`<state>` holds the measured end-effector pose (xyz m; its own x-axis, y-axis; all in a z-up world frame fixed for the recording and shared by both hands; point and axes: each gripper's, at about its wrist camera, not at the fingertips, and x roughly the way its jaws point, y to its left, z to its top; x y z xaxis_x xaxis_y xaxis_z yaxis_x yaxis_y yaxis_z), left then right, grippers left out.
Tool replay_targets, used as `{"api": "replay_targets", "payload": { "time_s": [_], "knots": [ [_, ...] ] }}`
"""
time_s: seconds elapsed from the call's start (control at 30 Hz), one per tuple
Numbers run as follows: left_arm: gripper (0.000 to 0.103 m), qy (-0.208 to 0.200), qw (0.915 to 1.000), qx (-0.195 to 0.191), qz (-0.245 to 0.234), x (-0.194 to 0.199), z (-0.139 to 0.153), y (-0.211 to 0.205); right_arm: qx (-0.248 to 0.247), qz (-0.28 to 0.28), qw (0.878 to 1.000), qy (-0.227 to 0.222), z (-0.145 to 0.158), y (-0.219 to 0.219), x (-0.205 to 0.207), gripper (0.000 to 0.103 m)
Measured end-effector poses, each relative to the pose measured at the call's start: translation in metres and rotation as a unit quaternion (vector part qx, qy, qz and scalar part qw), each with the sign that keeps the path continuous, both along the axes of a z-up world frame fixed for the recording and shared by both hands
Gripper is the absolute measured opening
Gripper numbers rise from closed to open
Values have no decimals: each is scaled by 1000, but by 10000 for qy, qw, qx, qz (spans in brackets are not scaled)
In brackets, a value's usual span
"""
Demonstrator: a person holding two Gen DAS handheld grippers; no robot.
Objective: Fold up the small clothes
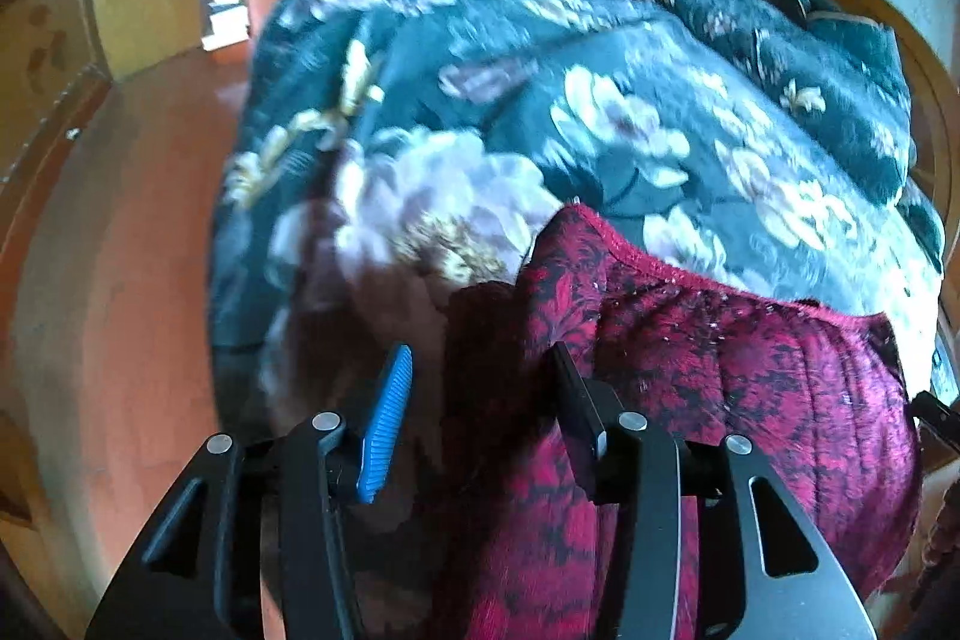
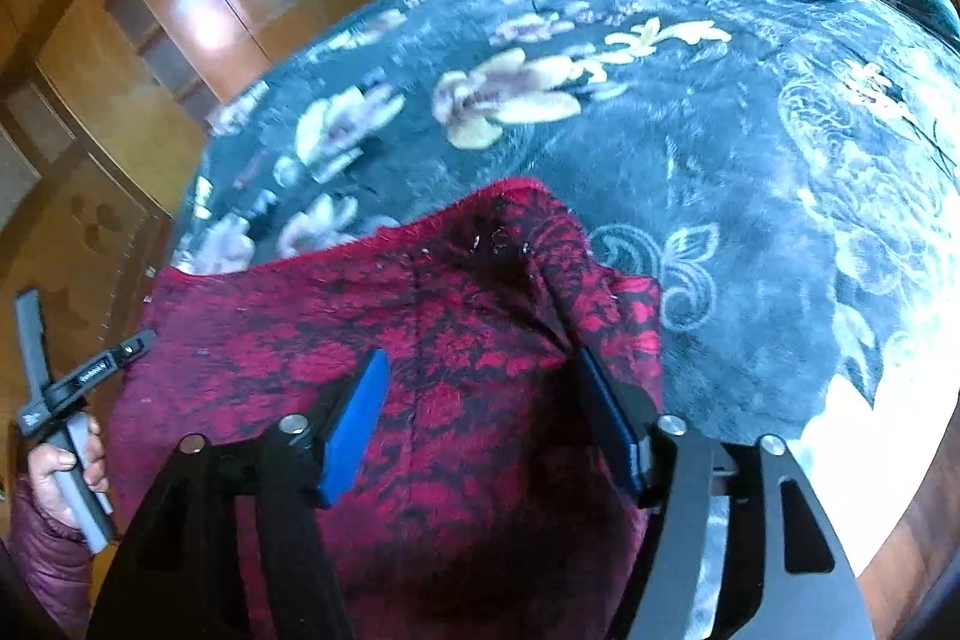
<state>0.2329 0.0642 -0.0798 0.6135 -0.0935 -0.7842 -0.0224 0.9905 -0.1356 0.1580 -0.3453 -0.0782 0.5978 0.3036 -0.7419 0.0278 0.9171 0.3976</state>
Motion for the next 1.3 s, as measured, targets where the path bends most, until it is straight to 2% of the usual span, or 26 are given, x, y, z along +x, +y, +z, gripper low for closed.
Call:
{"api": "replay_targets", "payload": {
  "time_s": [0.03,0.17,0.27,0.4,0.6,0.7,0.83,0.93,1.03,1.3],
  "knots": [
    [46,-107,9999,-23,52,-10,6,2,20,-51,10000,-50,3,-4,-6,82],
    [46,-338,9992,-185,-48,-41,17,-6,431,-133,9989,117,-9,-28,-28,82],
    [46,-412,9978,-347,-398,-65,21,-24,835,-198,9957,340,-29,-43,-40,82],
    [46,-422,9922,-534,-1041,-88,22,-61,1542,-121,9867,490,-50,-55,-52,82],
    [46,-286,9851,-357,-1658,-96,14,-112,2492,128,9663,632,-74,-55,-61,82],
    [46,-125,9835,-215,-1794,-94,2,-128,2538,321,9649,598,-76,-48,-68,79],
    [46,17,9841,-92,-1774,-90,-11,-137,2661,456,9610,601,-77,-44,-74,66],
    [46,40,9841,-16,-1773,-90,-17,-137,2679,650,9593,614,-73,-38,-76,52],
    [46,83,9842,-37,-1767,-88,-20,-134,2744,791,9570,516,-57,-32,-79,44],
    [46,208,9846,-431,-1683,-80,-25,-123,2837,1145,9520,65,10,-3,-89,38]
  ]
}}
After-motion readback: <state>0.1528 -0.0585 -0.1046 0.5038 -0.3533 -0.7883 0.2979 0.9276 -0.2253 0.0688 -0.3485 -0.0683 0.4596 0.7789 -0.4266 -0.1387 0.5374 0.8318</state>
